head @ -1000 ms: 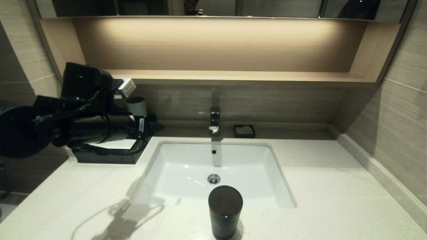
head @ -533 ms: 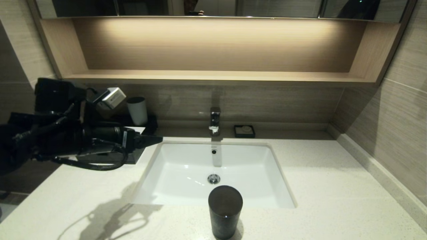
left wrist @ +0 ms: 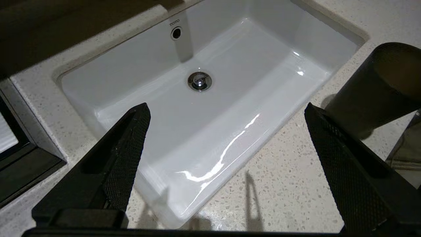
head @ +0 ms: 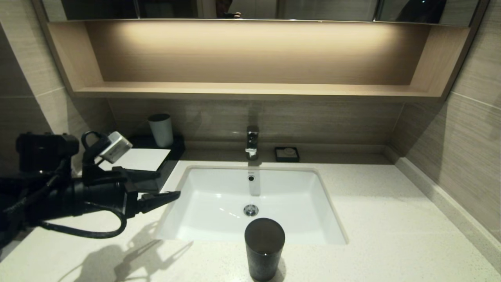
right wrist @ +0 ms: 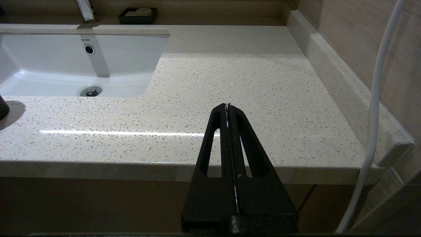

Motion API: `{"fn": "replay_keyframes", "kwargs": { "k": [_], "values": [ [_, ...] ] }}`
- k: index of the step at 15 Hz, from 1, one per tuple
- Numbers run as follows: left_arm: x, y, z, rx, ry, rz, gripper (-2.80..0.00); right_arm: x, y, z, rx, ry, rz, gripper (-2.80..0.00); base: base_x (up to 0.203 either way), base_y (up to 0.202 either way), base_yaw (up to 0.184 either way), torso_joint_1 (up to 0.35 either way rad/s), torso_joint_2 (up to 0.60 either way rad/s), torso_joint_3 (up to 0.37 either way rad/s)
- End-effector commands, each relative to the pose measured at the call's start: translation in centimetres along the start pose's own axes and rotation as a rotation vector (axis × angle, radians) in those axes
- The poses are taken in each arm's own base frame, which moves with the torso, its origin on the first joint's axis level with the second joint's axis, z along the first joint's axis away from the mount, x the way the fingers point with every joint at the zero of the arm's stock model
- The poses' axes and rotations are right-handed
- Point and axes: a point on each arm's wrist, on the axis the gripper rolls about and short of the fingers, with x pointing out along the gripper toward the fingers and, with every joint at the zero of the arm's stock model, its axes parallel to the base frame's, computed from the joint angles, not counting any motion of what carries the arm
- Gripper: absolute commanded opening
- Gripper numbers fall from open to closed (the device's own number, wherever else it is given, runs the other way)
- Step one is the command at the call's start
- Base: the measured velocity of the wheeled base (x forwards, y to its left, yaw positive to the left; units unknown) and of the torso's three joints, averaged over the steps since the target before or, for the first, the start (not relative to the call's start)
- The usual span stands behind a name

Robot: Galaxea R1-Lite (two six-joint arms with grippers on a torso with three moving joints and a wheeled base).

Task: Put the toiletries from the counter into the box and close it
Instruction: Pick up the cup

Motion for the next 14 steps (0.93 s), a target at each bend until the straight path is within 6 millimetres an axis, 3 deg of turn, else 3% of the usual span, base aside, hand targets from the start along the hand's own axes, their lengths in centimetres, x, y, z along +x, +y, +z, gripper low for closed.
{"fn": "replay_keyframes", "kwargs": {
  "k": [1, 5, 9, 14],
  "values": [
    [-0.5, -0.8, -0.9, 0.01, -0.014, -0.036, 0.0, 0.0, 0.0, 0.0, 0.0, 0.001, 0.0, -2.8, 0.0, 0.0, 0.0, 0.0, 0.0, 0.0],
    [-0.9, -1.8, -1.3, 0.012, -0.035, -0.118, 0.0, 0.0, 0.0, 0.0, 0.0, 0.002, 0.0, -2.8, 0.0, 0.0, 0.0, 0.0, 0.0, 0.0],
    [-0.3, -4.2, -1.5, 0.034, -0.029, -0.227, 0.0, 0.0, 0.0, 0.0, 0.0, 0.0, 0.0, -2.8, 0.0, 0.0, 0.0, 0.0, 0.0, 0.0],
    [0.8, -5.7, -1.7, 0.051, -0.01, -0.311, 0.0, 0.0, 0.0, 0.0, 0.0, 0.002, 0.0, -2.8, 0.0, 0.0, 0.0, 0.0, 0.0, 0.0]
  ]
}}
